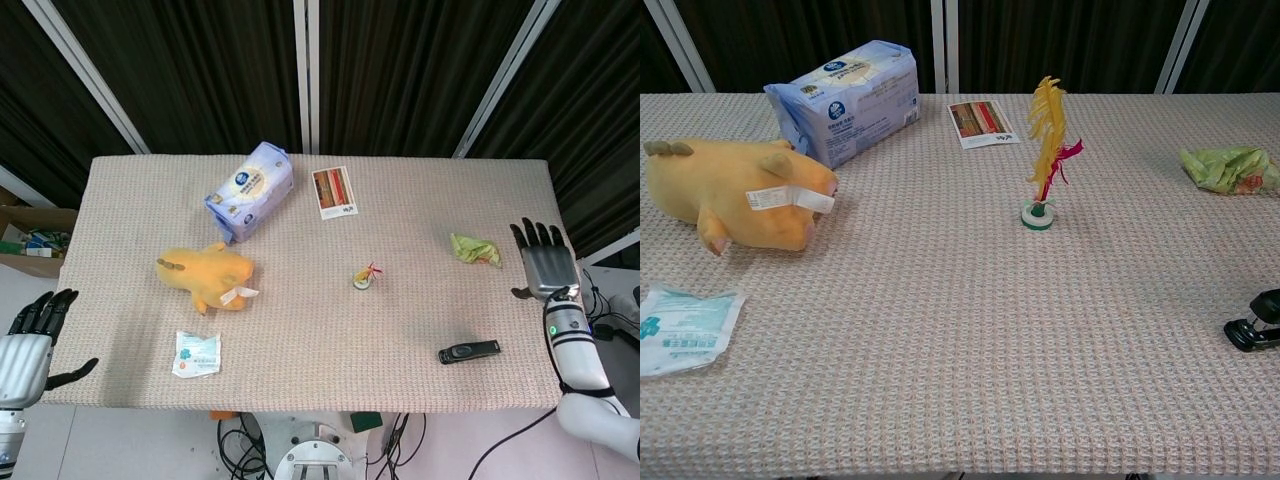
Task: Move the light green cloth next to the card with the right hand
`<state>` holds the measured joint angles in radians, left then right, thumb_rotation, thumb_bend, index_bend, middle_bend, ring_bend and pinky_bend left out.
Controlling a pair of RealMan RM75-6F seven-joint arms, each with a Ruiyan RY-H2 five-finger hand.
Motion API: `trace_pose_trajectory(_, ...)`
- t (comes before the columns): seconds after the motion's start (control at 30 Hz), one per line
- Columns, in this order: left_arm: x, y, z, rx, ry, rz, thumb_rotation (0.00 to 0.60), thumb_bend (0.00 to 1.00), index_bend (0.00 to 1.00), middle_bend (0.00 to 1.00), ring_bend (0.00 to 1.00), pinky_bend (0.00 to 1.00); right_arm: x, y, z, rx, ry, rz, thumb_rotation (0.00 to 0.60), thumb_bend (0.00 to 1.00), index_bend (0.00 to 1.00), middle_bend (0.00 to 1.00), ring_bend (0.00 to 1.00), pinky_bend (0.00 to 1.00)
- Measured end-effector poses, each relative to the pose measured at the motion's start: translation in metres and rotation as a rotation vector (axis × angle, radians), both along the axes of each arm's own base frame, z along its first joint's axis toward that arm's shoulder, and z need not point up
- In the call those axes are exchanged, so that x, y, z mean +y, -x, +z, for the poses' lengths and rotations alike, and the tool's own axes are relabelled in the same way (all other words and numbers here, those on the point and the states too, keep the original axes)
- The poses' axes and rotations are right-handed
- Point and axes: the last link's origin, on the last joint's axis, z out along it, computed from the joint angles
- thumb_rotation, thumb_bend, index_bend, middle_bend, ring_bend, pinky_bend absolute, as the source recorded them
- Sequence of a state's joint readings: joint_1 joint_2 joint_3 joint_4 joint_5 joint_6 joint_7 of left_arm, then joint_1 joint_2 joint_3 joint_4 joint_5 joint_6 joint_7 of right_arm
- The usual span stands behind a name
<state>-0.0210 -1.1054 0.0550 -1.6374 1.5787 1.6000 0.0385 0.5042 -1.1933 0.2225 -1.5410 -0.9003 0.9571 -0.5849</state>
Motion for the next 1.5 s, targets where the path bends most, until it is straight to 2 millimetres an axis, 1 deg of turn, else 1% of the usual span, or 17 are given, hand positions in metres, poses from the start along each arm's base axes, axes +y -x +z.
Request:
trace_pose_trajectory(0.03, 0.0, 0.0, 0.0, -0.005, -0.002, 0.0, 0.52, 0.09, 0.07, 0.1, 0.05, 0.15, -0.009, -0.002, -0.004, 0.015, -0.01, -0.005, 0.6, 0.09, 0.0, 0.05, 0.0, 0.12)
trace_pose_trajectory(0.13, 0.0, 0.001, 0.0, -0.017, -0.009, -0.005, 0.518, 0.09, 0.07, 0.1, 0.05, 0.15, -0.026, -0.003, -0.012, 0.055, -0.026, -0.028, 0.6, 0.1, 0.0, 0.1, 0.0, 0.12)
trace_pose_trajectory(0.23, 0.002, 0.001, 0.001, -0.02, -0.013, -0.01, 0.518, 0.09, 0.07, 0.1, 0.05, 0.15, -0.038, 0.001, -0.022, 0.071, -0.043, -0.065, 0.6, 0.12, 0.0, 0.14, 0.01, 0.15)
trace_pose_trajectory(0.33, 0.003, 0.001, 0.001, -0.023, -0.015, -0.013, 0.52, 0.09, 0.07, 0.1, 0.05, 0.15, -0.046, 0.004, -0.035, 0.063, -0.068, -0.096, 0.6, 0.14, 0.0, 0.18, 0.06, 0.24)
trace_pose_trajectory(0.4, 0.004, 0.001, 0.002, -0.027, -0.015, -0.012, 0.522, 0.09, 0.07, 0.1, 0.05, 0.15, -0.048, 0.004, -0.042, 0.054, -0.078, -0.1, 0.6, 0.15, 0.02, 0.21, 0.09, 0.28)
trace_pose_trajectory(0.57, 0.007, 0.008, 0.001, -0.027, -0.008, 0.007, 0.519, 0.09, 0.07, 0.1, 0.05, 0.15, -0.052, 0.009, -0.055, 0.073, -0.074, -0.09, 0.6, 0.19, 0.05, 0.21, 0.1, 0.31)
trace_pose_trajectory(0.63, 0.009, 0.01, 0.001, -0.026, -0.005, 0.009, 0.52, 0.09, 0.07, 0.1, 0.05, 0.15, -0.053, 0.01, -0.061, 0.074, -0.067, -0.09, 0.6, 0.22, 0.08, 0.21, 0.14, 0.35)
trace_pose_trajectory(0.7, 0.011, 0.01, 0.002, -0.031, -0.002, 0.008, 0.528, 0.09, 0.07, 0.1, 0.05, 0.15, -0.055, 0.01, -0.066, 0.071, -0.059, -0.084, 0.6, 0.26, 0.14, 0.23, 0.19, 0.42)
trace_pose_trajectory(0.8, 0.013, 0.01, 0.006, -0.022, -0.002, 0.001, 0.537, 0.09, 0.07, 0.1, 0.05, 0.15, -0.058, 0.009, -0.073, 0.077, -0.053, -0.068, 0.6, 0.3, 0.25, 0.28, 0.22, 0.46)
trace_pose_trajectory(0.87, 0.014, 0.008, 0.007, -0.021, -0.004, -0.003, 0.542, 0.09, 0.07, 0.1, 0.05, 0.15, -0.059, 0.008, -0.076, 0.079, -0.048, -0.056, 0.6, 0.31, 0.33, 0.32, 0.26, 0.51)
trace_pose_trajectory(0.93, 0.015, 0.007, 0.008, -0.019, -0.005, -0.006, 0.552, 0.09, 0.07, 0.1, 0.05, 0.15, -0.061, 0.007, -0.078, 0.078, -0.042, -0.043, 0.6, 0.32, 0.42, 0.37, 0.32, 0.56)
trace_pose_trajectory(1.0, 0.016, 0.007, 0.009, -0.018, -0.005, -0.006, 0.567, 0.09, 0.07, 0.1, 0.05, 0.15, -0.062, 0.007, -0.079, 0.081, -0.037, -0.028, 0.6, 0.33, 0.56, 0.48, 0.43, 0.63)
trace_pose_trajectory(1.13, 0.018, 0.007, 0.009, -0.015, -0.002, -0.004, 0.574, 0.09, 0.07, 0.1, 0.05, 0.15, -0.063, 0.005, -0.083, 0.087, -0.038, 0.011, 0.6, 0.35, 0.73, 0.6, 0.53, 0.72)
trace_pose_trajectory(1.2, 0.019, 0.006, 0.009, -0.016, 0.0, -0.005, 0.578, 0.09, 0.07, 0.1, 0.05, 0.15, -0.063, 0.005, -0.083, 0.073, -0.034, 0.02, 0.6, 0.37, 0.8, 0.65, 0.58, 0.76)
trace_pose_trajectory(1.3, 0.02, 0.006, 0.008, -0.018, 0.004, -0.006, 0.575, 0.09, 0.07, 0.1, 0.05, 0.15, -0.062, 0.004, -0.081, 0.039, -0.016, 0.037, 0.6, 0.38, 0.86, 0.69, 0.62, 0.79)
trace_pose_trajectory(1.4, 0.021, 0.005, 0.007, -0.018, 0.008, -0.008, 0.578, 0.09, 0.07, 0.1, 0.05, 0.15, -0.062, 0.001, -0.071, 0.011, 0.023, 0.069, 0.6, 0.39, 0.86, 0.69, 0.62, 0.8)
trace_pose_trajectory(1.5, 0.022, 0.005, 0.006, -0.019, 0.009, -0.011, 0.58, 0.09, 0.07, 0.1, 0.05, 0.15, -0.062, -0.008, -0.059, -0.027, 0.061, 0.105, 0.6, 0.38, 0.86, 0.69, 0.62, 0.8)
